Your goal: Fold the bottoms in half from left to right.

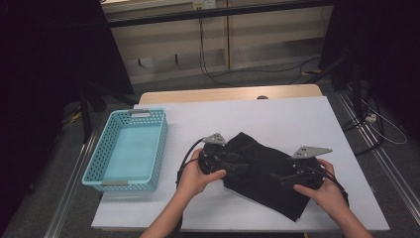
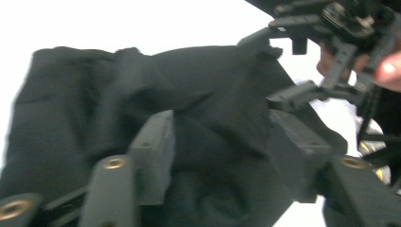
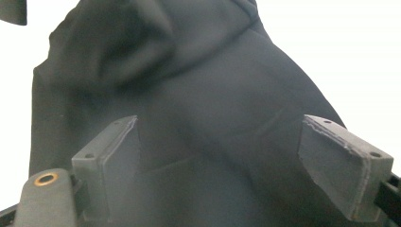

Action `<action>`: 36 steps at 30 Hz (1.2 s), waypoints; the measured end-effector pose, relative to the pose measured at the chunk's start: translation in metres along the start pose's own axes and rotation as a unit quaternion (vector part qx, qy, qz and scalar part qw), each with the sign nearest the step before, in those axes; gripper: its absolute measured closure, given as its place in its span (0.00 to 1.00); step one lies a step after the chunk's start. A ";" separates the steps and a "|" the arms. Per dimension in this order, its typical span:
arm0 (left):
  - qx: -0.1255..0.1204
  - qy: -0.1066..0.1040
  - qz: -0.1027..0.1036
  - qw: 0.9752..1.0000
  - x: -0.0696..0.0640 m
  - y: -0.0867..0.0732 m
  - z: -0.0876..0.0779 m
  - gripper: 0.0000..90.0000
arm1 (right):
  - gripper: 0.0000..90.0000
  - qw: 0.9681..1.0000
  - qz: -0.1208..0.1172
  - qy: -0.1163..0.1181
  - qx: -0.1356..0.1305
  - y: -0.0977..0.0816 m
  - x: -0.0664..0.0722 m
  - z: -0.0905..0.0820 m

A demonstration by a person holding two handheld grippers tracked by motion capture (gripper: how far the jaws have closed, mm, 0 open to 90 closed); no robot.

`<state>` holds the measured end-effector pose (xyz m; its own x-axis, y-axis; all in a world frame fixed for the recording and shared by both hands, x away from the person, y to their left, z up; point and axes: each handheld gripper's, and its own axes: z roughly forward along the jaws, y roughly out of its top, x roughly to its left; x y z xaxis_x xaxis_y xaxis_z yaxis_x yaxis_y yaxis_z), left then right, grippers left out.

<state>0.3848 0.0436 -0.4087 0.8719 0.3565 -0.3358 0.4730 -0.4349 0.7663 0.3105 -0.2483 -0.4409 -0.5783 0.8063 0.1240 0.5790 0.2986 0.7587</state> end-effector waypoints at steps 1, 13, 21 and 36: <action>-0.005 0.010 -0.004 1.000 0.003 0.000 -0.003 0.41 | 0.16 1.000 0.000 0.000 0.000 0.000 0.000 0.000; -0.003 0.116 -0.001 0.993 0.033 -0.008 -0.026 0.22 | 0.20 0.999 -0.023 0.024 -0.011 0.019 0.017 0.010; 0.003 0.148 0.004 0.989 0.040 -0.011 -0.038 0.20 | 0.35 0.998 -0.035 0.039 -0.020 0.037 0.032 0.028; 0.002 0.158 -0.006 0.987 0.045 -0.015 -0.042 0.20 | 0.58 0.995 -0.087 0.027 0.028 0.038 0.061 0.068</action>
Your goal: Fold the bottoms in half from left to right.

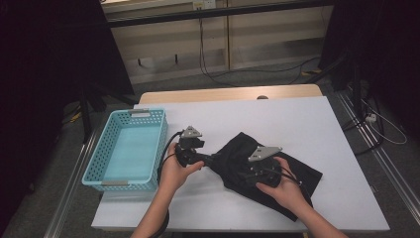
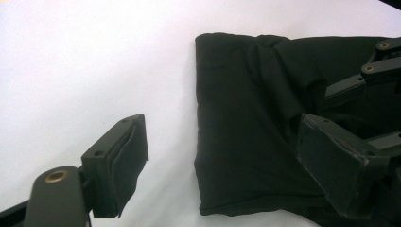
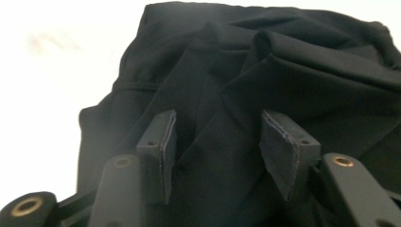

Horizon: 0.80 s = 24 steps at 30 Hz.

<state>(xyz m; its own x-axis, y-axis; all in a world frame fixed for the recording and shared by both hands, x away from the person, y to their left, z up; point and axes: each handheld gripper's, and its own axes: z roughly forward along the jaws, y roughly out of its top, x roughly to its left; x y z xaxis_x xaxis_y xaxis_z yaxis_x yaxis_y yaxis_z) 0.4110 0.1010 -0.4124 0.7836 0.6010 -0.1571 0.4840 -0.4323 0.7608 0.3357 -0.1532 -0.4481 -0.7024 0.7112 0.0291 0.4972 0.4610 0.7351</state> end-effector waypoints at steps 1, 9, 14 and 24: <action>-0.001 0.002 0.001 1.000 0.000 0.000 0.000 0.20 | 0.70 1.000 0.010 -0.006 -0.003 -0.001 -0.004 -0.001; -0.003 0.001 0.000 1.000 0.001 0.001 -0.001 0.20 | 0.97 0.999 0.040 -0.002 -0.025 -0.007 -0.022 -0.016; -0.006 0.000 0.002 1.000 0.001 0.003 -0.002 0.20 | 0.97 0.997 0.062 0.006 -0.042 -0.011 -0.030 -0.030; -0.003 0.002 0.001 1.000 0.001 0.003 -0.001 0.20 | 0.62 0.993 0.096 -0.040 -0.055 -0.030 -0.044 -0.058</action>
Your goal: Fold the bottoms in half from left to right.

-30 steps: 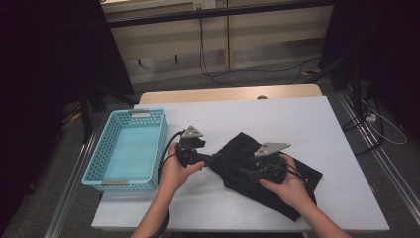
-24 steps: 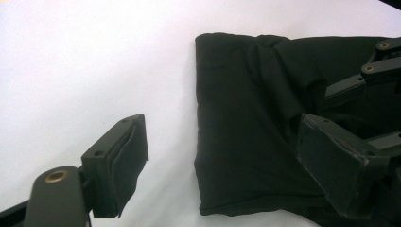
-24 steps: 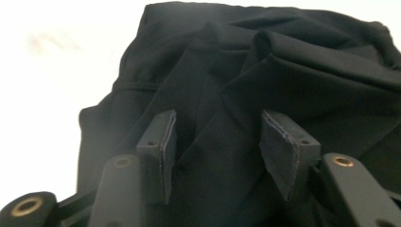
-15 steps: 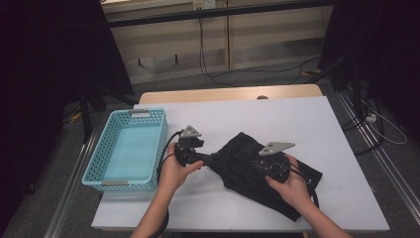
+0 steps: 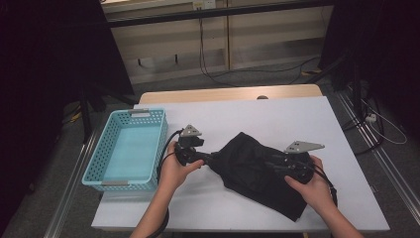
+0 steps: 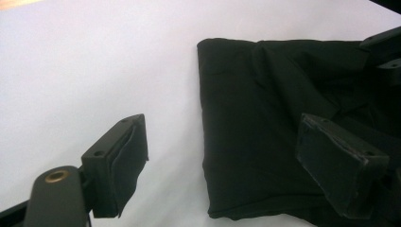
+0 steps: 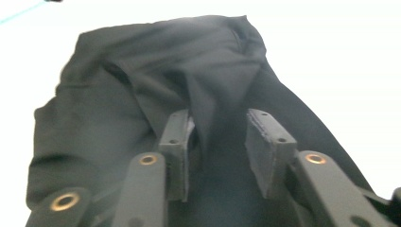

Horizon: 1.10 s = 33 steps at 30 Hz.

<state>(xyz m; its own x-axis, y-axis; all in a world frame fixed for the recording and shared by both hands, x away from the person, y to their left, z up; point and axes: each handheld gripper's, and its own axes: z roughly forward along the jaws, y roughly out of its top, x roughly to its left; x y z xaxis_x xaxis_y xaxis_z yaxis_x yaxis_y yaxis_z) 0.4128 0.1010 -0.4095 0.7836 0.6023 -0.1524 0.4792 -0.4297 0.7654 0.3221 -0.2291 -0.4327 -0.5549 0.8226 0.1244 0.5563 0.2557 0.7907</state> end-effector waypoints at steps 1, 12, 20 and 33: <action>0.000 0.000 0.000 1.000 0.000 0.000 0.000 0.20 | 0.62 1.000 0.000 0.000 0.000 0.000 0.000 0.000; -0.001 0.001 -0.004 1.000 0.000 -0.002 -0.003 0.20 | 0.55 0.996 -0.083 -0.002 0.035 0.013 0.036 0.040; 0.005 0.011 -0.013 1.000 0.004 -0.013 -0.009 0.20 | 0.86 0.994 -0.096 -0.018 0.038 0.018 0.040 0.052; -0.004 0.014 -0.016 1.000 0.009 -0.012 -0.014 0.20 | 0.87 0.999 -0.010 -0.034 0.005 0.011 -0.010 -0.002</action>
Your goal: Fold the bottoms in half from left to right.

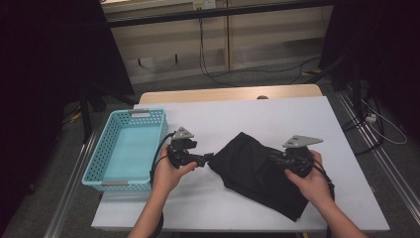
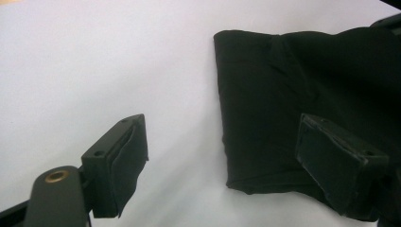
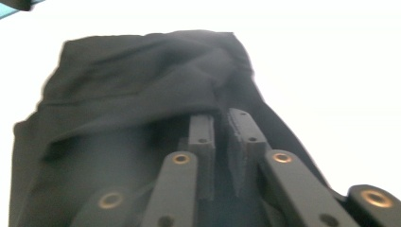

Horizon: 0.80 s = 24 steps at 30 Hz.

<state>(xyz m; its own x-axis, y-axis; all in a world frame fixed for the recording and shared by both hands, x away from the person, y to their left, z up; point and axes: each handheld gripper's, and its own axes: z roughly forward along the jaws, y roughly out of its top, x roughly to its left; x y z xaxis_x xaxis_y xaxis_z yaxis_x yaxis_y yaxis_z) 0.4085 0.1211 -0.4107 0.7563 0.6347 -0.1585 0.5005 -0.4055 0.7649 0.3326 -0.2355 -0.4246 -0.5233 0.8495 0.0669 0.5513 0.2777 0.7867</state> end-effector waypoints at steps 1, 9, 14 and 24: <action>-0.002 0.002 -0.002 1.000 0.000 0.000 0.001 0.20 | 0.87 1.000 0.009 -0.005 0.000 -0.003 -0.006 -0.005; 0.004 0.000 0.000 1.000 0.001 0.001 0.006 0.20 | 0.75 0.999 0.040 -0.020 -0.030 -0.003 -0.023 -0.023; 0.006 0.001 0.001 1.000 -0.002 0.001 0.008 0.20 | 0.63 0.999 0.037 0.016 -0.029 0.009 -0.006 -0.001; 0.011 0.007 0.002 1.000 0.001 -0.004 0.005 0.20 | 0.64 0.997 0.021 -0.008 0.070 -0.004 -0.006 0.030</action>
<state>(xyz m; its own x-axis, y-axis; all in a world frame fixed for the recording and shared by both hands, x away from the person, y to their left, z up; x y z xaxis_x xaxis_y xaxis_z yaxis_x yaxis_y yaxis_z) 0.4096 0.1199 -0.4176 0.7522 0.6424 -0.1466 0.5069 -0.4219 0.7517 0.3534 -0.2282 -0.4467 -0.4879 0.8685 0.0871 0.6580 0.3004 0.6905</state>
